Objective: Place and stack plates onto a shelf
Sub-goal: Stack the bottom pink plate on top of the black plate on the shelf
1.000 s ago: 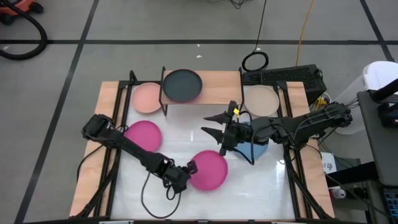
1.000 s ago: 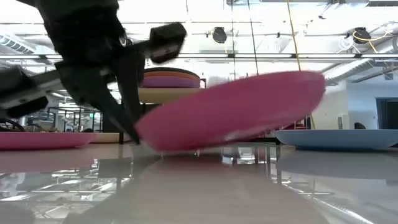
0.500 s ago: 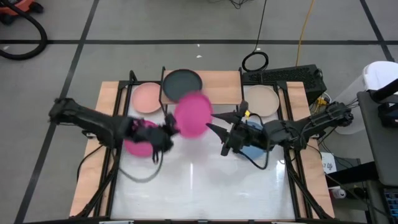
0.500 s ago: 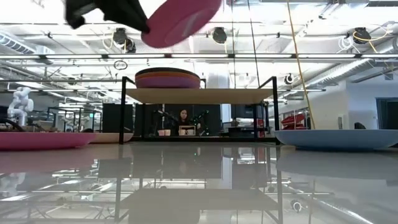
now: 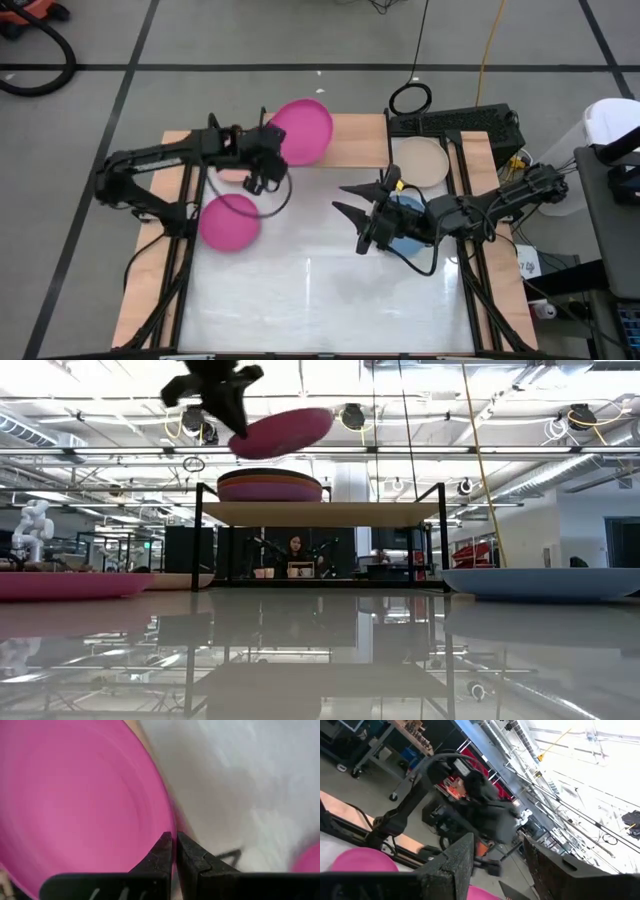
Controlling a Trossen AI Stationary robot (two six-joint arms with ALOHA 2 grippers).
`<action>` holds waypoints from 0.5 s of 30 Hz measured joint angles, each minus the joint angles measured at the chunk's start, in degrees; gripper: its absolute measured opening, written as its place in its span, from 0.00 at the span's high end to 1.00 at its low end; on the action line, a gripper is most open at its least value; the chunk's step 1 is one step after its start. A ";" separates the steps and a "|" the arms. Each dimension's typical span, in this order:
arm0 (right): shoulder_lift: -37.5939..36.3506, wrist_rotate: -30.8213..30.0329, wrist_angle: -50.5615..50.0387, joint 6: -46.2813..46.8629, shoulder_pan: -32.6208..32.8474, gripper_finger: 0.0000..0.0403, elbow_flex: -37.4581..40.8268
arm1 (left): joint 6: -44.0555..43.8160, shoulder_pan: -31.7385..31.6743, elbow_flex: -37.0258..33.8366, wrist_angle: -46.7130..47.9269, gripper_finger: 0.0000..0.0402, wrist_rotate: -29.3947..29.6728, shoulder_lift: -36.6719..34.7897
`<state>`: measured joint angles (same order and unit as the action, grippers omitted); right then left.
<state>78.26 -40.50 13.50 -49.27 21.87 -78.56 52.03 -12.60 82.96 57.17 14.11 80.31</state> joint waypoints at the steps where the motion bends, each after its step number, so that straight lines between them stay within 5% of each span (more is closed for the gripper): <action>1: 0.00 -0.01 -0.01 0.03 0.00 0.61 0.00 | -0.71 -0.96 1.87 1.44 0.98 -0.95 1.29; 15: 0.09 -0.36 -0.27 0.16 0.00 0.61 3.21 | -2.24 -9.67 5.82 7.95 0.91 -0.88 9.66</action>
<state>78.35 -40.87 13.23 -49.11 21.87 -75.35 49.79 -22.27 88.77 65.12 13.23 89.97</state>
